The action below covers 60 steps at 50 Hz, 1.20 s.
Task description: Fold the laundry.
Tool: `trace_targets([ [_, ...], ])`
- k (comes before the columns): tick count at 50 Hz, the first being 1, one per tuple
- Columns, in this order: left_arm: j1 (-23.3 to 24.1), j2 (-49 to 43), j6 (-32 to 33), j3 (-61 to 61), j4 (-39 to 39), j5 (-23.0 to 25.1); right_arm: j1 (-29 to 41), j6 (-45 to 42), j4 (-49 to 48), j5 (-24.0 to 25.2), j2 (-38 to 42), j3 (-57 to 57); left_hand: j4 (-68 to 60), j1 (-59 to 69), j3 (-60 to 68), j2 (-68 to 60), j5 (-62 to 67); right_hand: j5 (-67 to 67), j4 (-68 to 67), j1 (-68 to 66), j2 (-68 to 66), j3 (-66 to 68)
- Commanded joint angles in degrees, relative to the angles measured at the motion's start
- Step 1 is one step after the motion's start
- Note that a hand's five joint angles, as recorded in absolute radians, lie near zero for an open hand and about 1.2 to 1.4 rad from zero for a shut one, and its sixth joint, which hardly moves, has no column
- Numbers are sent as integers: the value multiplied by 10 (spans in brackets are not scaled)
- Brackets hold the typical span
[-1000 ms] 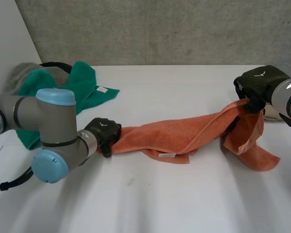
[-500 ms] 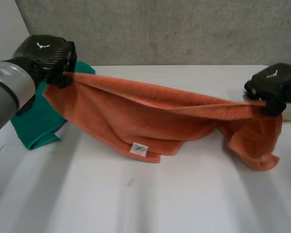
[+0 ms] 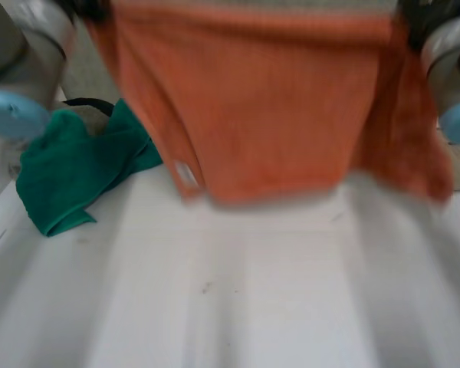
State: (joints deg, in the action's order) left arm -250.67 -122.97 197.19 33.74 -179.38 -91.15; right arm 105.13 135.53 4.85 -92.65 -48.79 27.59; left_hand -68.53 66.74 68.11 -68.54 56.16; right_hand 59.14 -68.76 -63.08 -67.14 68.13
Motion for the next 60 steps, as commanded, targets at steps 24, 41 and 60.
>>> trace_targets([
  [24,-17,-16,48,351,-91,-11,-21,98,-97,181,29,341,-115,133,119,-115,138,109,-112,-169,-129,119],
  [41,-31,39,47,432,-100,4,-56,226,-11,85,40,359,-115,133,119,-115,138,-206,202,145,186,-196],
  [60,-30,47,36,442,-92,10,-80,273,16,91,53,360,-115,133,119,-115,138,-218,214,157,198,-208],
])
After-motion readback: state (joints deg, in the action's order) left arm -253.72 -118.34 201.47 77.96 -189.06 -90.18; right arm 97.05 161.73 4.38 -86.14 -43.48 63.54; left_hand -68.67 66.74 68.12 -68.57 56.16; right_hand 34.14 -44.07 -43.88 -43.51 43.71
